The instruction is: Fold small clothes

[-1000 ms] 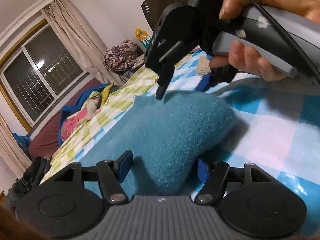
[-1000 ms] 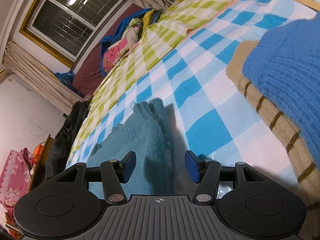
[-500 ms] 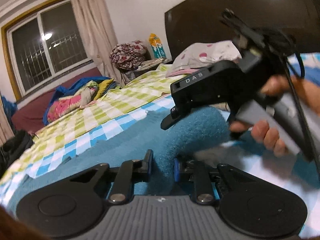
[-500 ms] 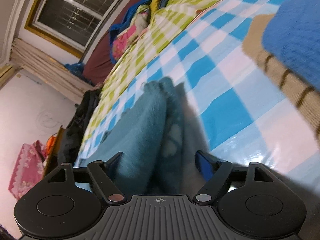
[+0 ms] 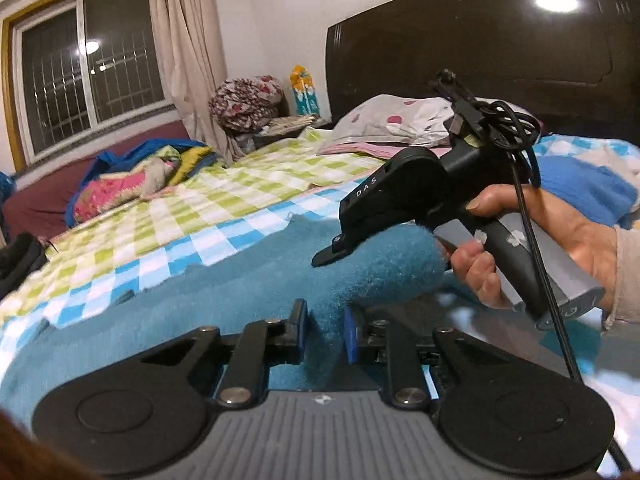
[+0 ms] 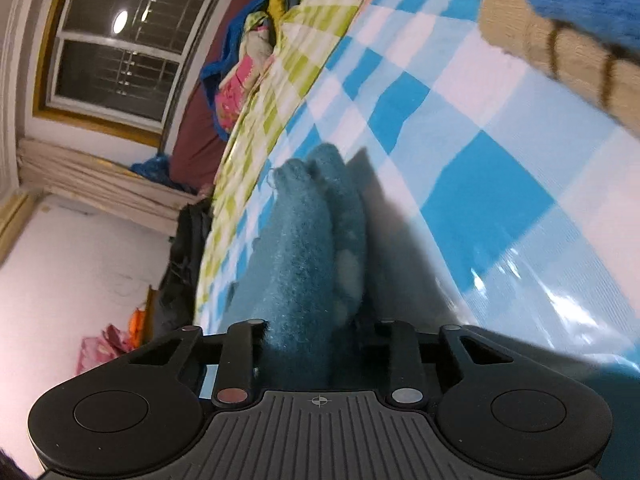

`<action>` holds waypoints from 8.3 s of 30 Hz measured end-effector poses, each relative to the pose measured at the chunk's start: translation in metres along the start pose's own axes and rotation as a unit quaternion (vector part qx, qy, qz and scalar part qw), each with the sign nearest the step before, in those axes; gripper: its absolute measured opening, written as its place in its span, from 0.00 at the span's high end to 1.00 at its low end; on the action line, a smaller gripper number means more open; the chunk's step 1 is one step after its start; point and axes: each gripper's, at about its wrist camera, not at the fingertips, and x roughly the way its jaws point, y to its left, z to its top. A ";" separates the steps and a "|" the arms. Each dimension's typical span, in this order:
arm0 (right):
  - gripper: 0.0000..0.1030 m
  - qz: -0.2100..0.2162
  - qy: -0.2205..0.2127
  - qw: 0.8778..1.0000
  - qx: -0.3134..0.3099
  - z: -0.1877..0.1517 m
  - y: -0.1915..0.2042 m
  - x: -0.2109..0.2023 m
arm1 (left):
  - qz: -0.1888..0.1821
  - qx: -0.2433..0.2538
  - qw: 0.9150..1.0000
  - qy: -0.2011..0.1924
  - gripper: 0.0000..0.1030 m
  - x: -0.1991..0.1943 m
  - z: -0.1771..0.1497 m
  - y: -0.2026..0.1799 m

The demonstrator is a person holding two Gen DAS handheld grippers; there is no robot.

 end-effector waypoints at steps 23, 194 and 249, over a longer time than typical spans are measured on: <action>0.76 0.026 -0.023 0.998 -0.045 -0.032 0.100 -0.075 | 0.076 -0.097 0.991 0.045 0.61 0.028 -0.038 0.092; 0.58 -0.105 0.000 0.916 -0.387 -0.218 0.174 -0.052 | 0.175 -0.188 0.961 0.098 0.43 -0.077 -0.051 0.148; 0.49 -0.188 0.022 0.914 -0.358 -0.309 0.117 -0.095 | 0.163 -0.193 0.947 0.198 0.21 -0.125 -0.106 0.050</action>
